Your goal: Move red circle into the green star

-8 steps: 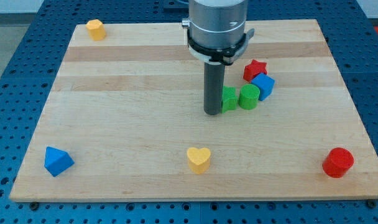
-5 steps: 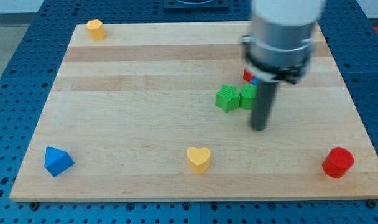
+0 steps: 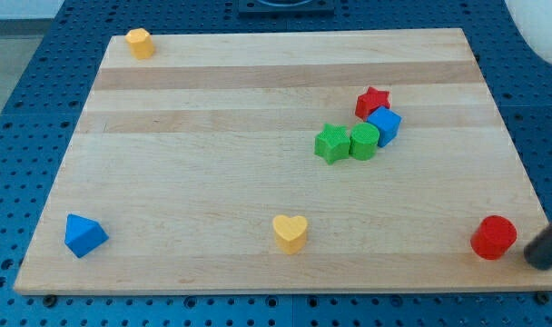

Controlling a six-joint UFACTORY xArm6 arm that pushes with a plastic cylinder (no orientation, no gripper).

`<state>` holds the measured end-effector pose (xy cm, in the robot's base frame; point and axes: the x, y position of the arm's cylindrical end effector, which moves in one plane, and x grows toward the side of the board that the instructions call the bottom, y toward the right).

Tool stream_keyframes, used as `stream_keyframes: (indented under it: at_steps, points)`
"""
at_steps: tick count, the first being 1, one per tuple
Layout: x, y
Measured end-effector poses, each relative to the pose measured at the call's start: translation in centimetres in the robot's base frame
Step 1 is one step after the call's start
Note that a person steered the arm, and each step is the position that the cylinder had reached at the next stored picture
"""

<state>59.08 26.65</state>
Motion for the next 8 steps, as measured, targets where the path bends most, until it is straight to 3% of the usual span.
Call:
stream_keyframes:
  at_steps: [1,4,8]
  points:
    - [-2.8,0.0]
    - [0.3,-1.4]
    - [-3.8,-8.9]
